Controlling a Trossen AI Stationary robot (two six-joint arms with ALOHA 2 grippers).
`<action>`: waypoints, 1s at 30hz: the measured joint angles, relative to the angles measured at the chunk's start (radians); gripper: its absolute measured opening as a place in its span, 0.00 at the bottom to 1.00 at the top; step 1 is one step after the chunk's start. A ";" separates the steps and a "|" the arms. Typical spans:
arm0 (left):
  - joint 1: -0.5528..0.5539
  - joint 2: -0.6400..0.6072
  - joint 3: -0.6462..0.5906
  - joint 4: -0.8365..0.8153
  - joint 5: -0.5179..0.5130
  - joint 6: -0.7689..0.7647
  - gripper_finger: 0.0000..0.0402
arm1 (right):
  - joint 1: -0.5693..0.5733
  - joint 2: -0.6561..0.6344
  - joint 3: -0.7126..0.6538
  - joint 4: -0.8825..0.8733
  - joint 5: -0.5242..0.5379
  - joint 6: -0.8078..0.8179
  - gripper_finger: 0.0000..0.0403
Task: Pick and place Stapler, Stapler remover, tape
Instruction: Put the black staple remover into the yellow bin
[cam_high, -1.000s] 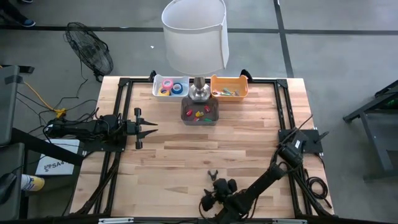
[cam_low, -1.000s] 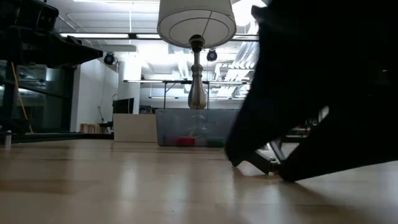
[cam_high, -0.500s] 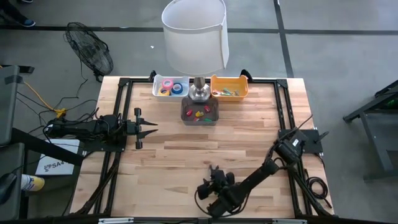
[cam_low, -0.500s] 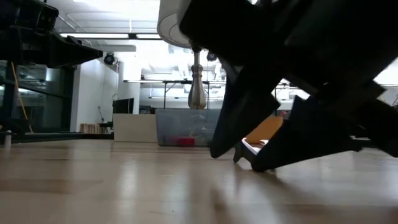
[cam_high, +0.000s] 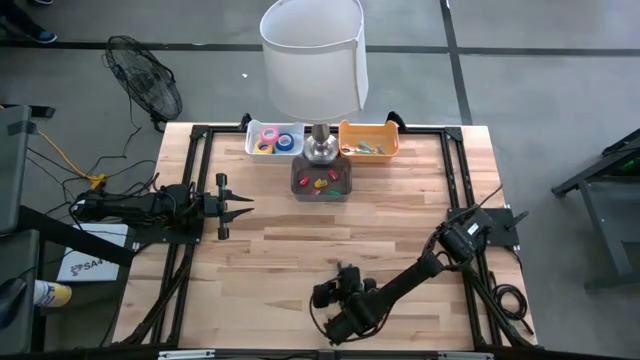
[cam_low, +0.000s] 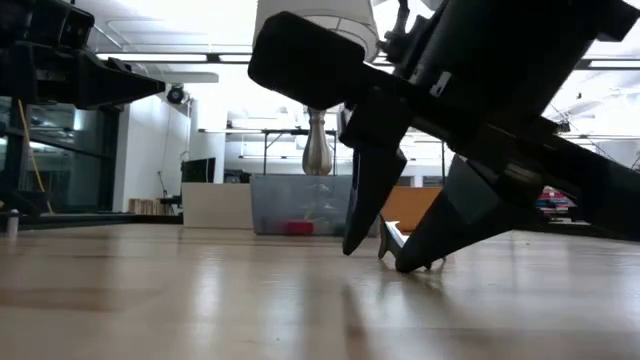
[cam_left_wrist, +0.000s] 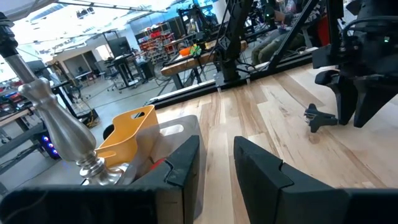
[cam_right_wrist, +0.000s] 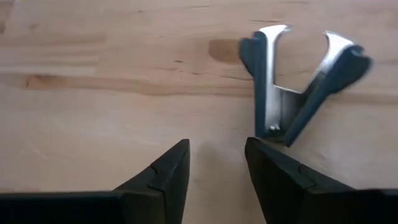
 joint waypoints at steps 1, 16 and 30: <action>0.000 0.000 0.000 0.000 0.000 0.000 0.24 | 0.000 0.000 0.000 -0.004 -0.001 0.031 0.38; 0.000 0.000 0.000 0.000 0.000 0.000 0.24 | -0.051 -0.024 0.003 -0.030 -0.102 0.065 0.38; 0.000 0.000 0.000 0.000 0.000 0.000 0.24 | -0.036 -0.046 -0.002 0.064 -0.136 0.019 0.41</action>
